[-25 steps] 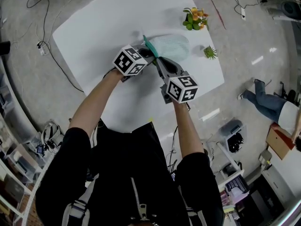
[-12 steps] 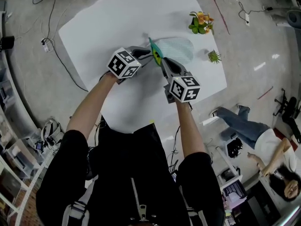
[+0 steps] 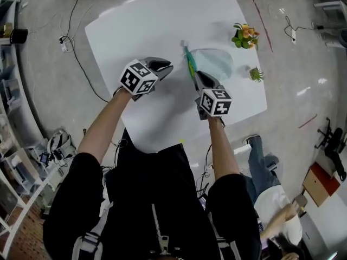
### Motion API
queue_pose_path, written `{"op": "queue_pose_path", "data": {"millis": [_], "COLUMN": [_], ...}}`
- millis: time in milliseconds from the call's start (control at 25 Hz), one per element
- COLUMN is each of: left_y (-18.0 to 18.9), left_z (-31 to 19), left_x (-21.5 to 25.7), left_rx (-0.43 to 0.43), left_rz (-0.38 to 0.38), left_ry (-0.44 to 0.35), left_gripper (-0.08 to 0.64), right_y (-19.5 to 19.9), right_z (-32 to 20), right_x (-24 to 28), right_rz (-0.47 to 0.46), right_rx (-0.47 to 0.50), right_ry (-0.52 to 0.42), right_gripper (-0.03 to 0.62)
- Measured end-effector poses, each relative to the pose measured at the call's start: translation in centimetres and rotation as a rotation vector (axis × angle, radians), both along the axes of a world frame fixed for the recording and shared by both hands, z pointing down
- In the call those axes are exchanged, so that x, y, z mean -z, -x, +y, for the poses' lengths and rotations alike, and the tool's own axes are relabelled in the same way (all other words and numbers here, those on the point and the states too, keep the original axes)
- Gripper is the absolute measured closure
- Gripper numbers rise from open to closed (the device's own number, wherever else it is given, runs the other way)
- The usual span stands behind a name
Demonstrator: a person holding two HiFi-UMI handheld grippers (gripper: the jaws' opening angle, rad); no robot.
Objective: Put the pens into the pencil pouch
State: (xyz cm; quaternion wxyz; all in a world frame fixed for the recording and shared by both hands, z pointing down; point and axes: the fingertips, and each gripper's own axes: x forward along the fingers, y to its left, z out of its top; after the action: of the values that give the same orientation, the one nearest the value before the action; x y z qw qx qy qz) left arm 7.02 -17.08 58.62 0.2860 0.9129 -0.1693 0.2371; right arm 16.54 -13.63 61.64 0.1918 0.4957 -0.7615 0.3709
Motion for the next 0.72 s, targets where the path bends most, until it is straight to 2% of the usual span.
{"op": "queue_pose_path", "data": {"millis": [280, 360, 480, 720], "left_y": [3.7, 4.4, 5.2, 6.3], "left_z": [0.5, 0.5, 0.6, 0.5], "left_x": [2.4, 3.1, 4.3, 6.9], "left_rx": [0.061, 0.071, 0.077, 0.098], "left_rz": [0.009, 0.011, 0.003, 0.003], "left_ry": [-0.026, -0.047, -0.108, -0.201], "left_gripper": [0.505, 0.505, 0.517, 0.528], "right_y": [0.3, 0.4, 0.5, 1.0], "right_z": [0.8, 1.0, 1.2, 1.7], "right_x": [-1.2, -0.6, 0.7, 4.1], "right_rz": [0.035, 0.034, 0.032, 0.025], "right_rx": [-0.014, -0.031, -0.059, -0.097], "right_ry": [0.046, 0.039, 0.016, -0.044], "right_gripper": [0.446, 0.44, 0.441, 0.496]}}
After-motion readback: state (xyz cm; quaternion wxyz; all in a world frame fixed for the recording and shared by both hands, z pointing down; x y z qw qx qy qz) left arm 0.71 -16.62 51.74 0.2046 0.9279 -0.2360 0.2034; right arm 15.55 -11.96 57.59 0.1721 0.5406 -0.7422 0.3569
